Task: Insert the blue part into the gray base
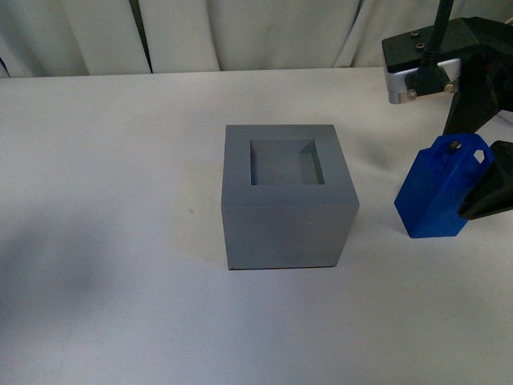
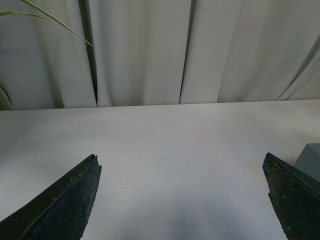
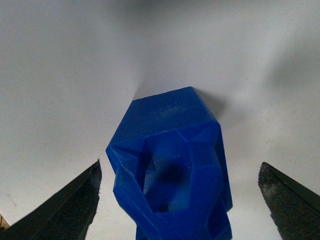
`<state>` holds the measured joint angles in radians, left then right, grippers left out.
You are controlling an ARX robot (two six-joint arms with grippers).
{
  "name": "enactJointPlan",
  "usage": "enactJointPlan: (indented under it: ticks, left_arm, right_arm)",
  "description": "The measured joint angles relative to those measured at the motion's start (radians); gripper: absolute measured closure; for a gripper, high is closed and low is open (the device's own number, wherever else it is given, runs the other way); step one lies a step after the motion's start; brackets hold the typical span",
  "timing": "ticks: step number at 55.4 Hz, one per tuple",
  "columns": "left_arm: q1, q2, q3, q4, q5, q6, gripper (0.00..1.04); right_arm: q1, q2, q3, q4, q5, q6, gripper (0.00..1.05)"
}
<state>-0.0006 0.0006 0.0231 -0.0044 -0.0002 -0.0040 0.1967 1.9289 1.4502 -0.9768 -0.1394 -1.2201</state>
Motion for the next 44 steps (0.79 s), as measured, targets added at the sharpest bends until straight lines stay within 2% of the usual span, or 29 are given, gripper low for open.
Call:
enactJointPlan:
  ticks: [11,16,44]
  left_arm:
    - [0.000,0.000,0.000,0.000,0.000,0.000,0.06]
    - [0.000,0.000,0.000,0.000,0.000,0.000,0.06]
    - [0.000,0.000,0.000,0.000,0.000,0.000,0.06]
  right_arm:
    - [0.003,0.008,0.000,0.000,0.000,-0.006,0.47]
    - [0.003,0.008,0.000,-0.003,-0.005,-0.006,0.56]
    - [0.032,-0.012,0.199,-0.115,-0.053,0.005,0.57]
